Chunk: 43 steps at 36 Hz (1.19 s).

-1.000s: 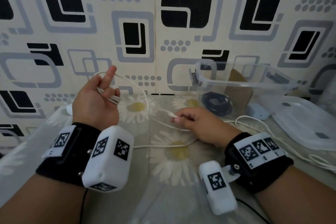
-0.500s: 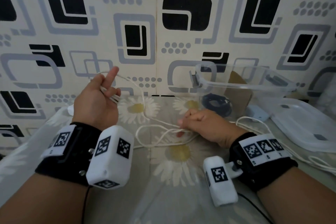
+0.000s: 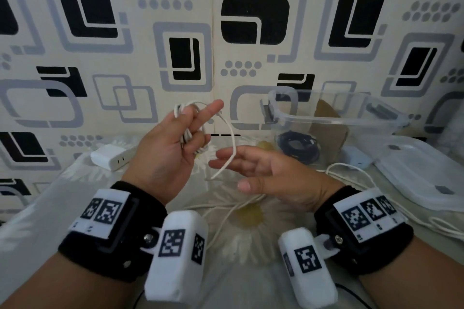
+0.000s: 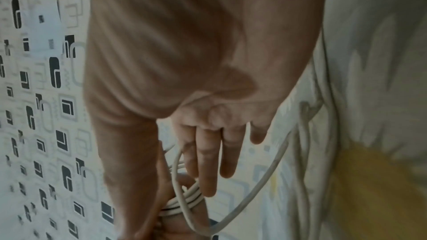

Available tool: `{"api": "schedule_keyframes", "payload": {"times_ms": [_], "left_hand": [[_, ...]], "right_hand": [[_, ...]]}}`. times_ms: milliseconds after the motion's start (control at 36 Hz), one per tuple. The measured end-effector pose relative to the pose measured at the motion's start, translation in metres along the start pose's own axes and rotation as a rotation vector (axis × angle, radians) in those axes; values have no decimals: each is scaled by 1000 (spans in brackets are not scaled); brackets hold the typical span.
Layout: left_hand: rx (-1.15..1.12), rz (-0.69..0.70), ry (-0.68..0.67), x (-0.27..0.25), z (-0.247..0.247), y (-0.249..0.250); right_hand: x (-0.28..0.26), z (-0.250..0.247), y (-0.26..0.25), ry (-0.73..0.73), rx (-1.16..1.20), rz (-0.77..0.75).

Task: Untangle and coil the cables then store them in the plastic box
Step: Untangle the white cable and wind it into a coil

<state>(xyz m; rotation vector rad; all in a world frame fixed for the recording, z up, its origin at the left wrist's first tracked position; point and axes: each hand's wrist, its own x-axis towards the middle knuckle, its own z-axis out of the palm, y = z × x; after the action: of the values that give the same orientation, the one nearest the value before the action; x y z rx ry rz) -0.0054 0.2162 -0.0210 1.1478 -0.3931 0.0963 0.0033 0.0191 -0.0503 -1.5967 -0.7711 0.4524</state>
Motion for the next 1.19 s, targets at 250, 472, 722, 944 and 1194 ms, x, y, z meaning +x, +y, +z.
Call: {"api": "schedule_keyframes", "payload": {"times_ms": [250, 472, 722, 944, 1194], "left_hand": [[37, -108, 15, 1, -1, -9], [302, -58, 64, -2, 1, -18], [323, -104, 143, 5, -5, -20], [205, -289, -223, -7, 2, -15], [-399, -468, -601, 0, -14, -10]], "right_hand": [[4, -5, 3, 320, 382, -86], [-3, 1, 3, -36, 187, -32], [-4, -9, -5, 152, 561, -175], [1, -16, -8, 563, 520, -161], [6, -7, 8, 636, 28, 107]]}}
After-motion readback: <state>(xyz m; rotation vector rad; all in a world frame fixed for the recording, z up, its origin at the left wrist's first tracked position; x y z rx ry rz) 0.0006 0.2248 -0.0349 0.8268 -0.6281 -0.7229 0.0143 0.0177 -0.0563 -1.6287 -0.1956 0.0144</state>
